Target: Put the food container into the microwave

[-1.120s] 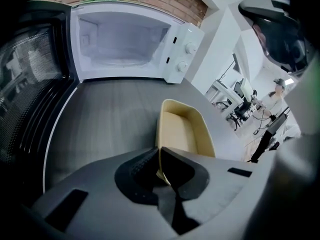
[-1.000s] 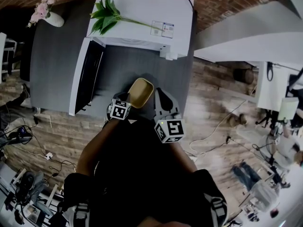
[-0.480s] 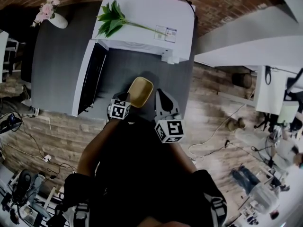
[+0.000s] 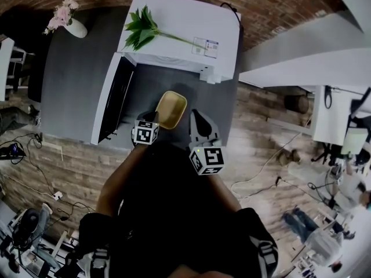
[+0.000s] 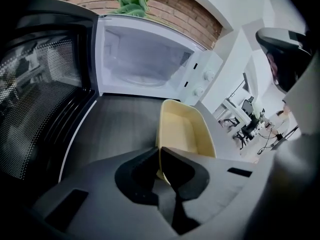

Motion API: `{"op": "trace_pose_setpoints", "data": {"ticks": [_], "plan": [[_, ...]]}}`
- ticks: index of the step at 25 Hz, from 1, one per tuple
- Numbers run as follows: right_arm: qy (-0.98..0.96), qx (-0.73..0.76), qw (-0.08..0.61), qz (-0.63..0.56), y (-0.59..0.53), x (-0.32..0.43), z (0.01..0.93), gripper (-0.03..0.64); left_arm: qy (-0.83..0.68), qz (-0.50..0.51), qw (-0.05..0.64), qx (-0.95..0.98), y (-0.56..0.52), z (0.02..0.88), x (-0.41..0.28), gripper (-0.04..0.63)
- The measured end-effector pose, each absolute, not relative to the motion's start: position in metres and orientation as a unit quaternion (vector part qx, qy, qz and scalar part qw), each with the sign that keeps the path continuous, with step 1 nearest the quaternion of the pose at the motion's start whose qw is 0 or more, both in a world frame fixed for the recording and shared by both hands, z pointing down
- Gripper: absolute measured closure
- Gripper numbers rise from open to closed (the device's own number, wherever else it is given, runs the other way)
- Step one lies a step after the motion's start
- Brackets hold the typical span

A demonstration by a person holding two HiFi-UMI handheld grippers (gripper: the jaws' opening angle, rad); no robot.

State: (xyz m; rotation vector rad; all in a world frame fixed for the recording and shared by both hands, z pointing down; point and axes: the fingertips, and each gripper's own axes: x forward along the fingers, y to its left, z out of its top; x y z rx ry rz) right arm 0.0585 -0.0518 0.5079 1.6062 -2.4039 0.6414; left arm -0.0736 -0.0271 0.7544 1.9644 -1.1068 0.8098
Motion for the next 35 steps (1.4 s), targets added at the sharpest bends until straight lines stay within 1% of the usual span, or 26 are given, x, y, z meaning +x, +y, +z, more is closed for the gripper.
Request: {"op": "trace_pose_setpoints", "data": {"ticks": [25,35], "plan": [[-0.825,0.517,0.093,0.207,-0.067,0.049,0.509,0.584,-0.486,0.246,0.384,0.745,-0.077,0.726,-0.089,0.549],[-0.825,0.518,0.095,0.204,-0.067,0.052,0.510,0.584,-0.505,0.241,0.378,0.738,-0.117,0.717,-0.093,0.549]]}}
